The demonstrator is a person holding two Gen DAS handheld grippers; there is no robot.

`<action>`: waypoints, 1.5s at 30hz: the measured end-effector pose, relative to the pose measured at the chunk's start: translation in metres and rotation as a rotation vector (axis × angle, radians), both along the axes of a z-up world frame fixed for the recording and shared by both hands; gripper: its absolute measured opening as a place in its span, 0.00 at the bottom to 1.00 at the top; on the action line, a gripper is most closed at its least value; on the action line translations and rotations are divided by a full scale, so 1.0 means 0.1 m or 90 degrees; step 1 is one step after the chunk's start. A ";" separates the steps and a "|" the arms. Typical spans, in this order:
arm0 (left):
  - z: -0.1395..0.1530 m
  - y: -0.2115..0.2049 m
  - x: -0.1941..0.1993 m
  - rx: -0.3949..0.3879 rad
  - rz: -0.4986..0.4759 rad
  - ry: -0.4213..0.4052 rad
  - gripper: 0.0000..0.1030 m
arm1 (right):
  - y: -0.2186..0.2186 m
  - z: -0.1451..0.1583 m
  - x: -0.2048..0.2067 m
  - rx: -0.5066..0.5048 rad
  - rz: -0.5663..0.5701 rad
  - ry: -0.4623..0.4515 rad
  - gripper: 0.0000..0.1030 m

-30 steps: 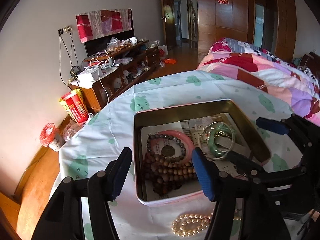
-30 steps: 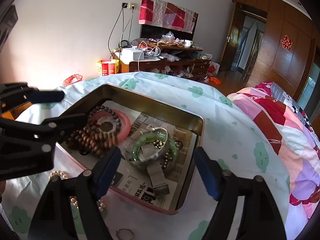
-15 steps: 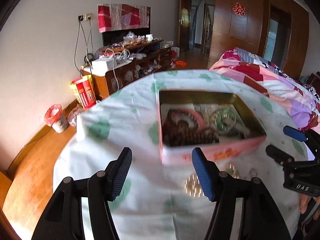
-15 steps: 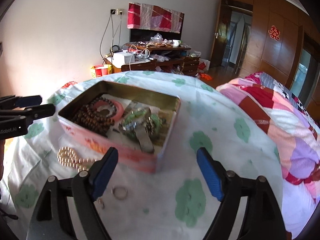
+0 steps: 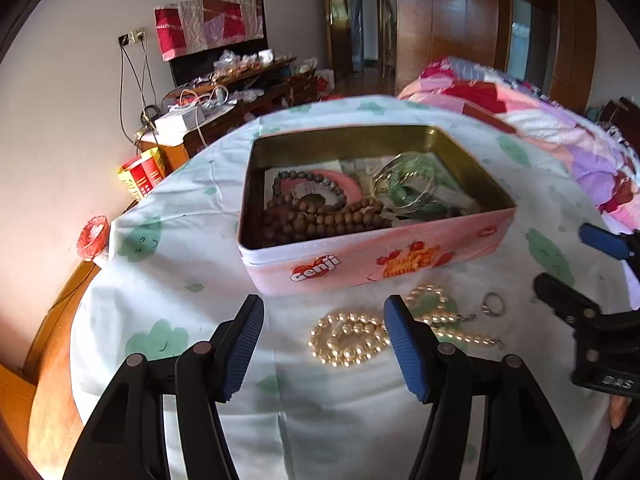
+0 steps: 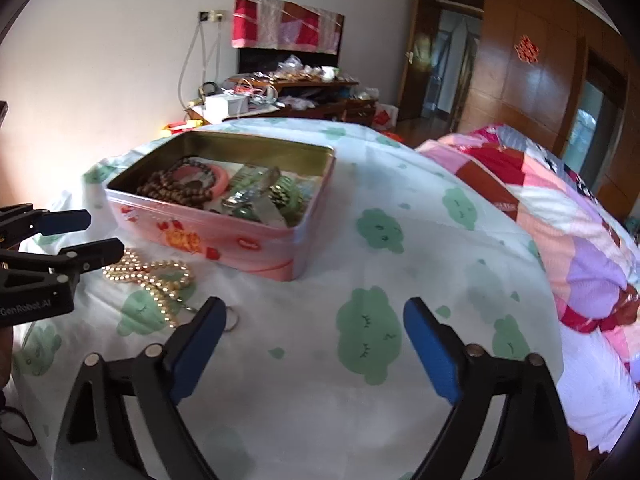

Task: Organize jewelry
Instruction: 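Withdraw from the tin and grasp the pearl strand with the left gripper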

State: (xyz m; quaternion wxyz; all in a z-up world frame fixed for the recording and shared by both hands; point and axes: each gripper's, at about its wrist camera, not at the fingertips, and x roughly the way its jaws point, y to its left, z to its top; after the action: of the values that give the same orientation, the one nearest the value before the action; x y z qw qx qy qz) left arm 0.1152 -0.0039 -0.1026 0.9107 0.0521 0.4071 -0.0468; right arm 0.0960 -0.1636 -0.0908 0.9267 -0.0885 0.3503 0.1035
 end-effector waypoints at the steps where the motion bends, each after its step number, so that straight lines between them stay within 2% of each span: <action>1: -0.04 -0.03 0.03 0.003 -0.008 0.015 0.61 | -0.02 0.00 0.01 0.006 -0.007 0.003 0.89; 9: -0.10 0.09 -0.10 0.034 0.005 0.029 0.62 | 0.03 -0.02 -0.04 -0.020 -0.005 -0.007 0.89; 12: -0.12 0.26 -0.18 0.016 0.025 0.032 0.62 | 0.04 -0.02 -0.05 -0.026 -0.007 -0.008 0.90; 19: -0.13 0.47 -0.20 0.022 0.066 0.030 0.62 | 0.06 -0.03 -0.05 -0.038 -0.009 -0.008 0.90; 24: -0.09 0.50 -0.18 -0.019 0.072 0.030 0.62 | 0.07 -0.04 -0.05 -0.046 -0.011 -0.011 0.90; 30: -0.11 0.32 -0.04 0.001 0.050 0.038 0.62 | 0.07 -0.04 -0.07 -0.053 -0.010 -0.011 0.90; 33: -0.15 0.28 -0.05 0.027 0.043 0.040 0.63 | 0.07 -0.04 -0.06 -0.054 -0.008 -0.008 0.90; 35: -0.14 0.33 -0.08 0.043 0.056 0.046 0.68 | 0.08 -0.04 -0.05 -0.055 -0.007 -0.006 0.90; 39: -0.14 0.54 -0.19 0.047 0.087 0.050 0.71 | 0.08 -0.04 -0.06 -0.056 -0.007 -0.006 0.90; 42: -0.11 0.71 -0.25 0.017 0.127 0.057 0.72 | 0.08 -0.05 -0.06 -0.057 -0.007 -0.007 0.90; 45: -0.07 0.73 -0.30 -0.009 0.139 0.050 0.72 | 0.08 -0.05 -0.06 -0.059 -0.004 -0.007 0.90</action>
State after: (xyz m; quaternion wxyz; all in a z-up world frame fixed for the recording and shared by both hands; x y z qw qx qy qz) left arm 0.0856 0.0692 -0.1094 0.8941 -0.0007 0.4454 0.0475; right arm 0.0904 -0.1554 -0.0959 0.9238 -0.1309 0.3500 0.0835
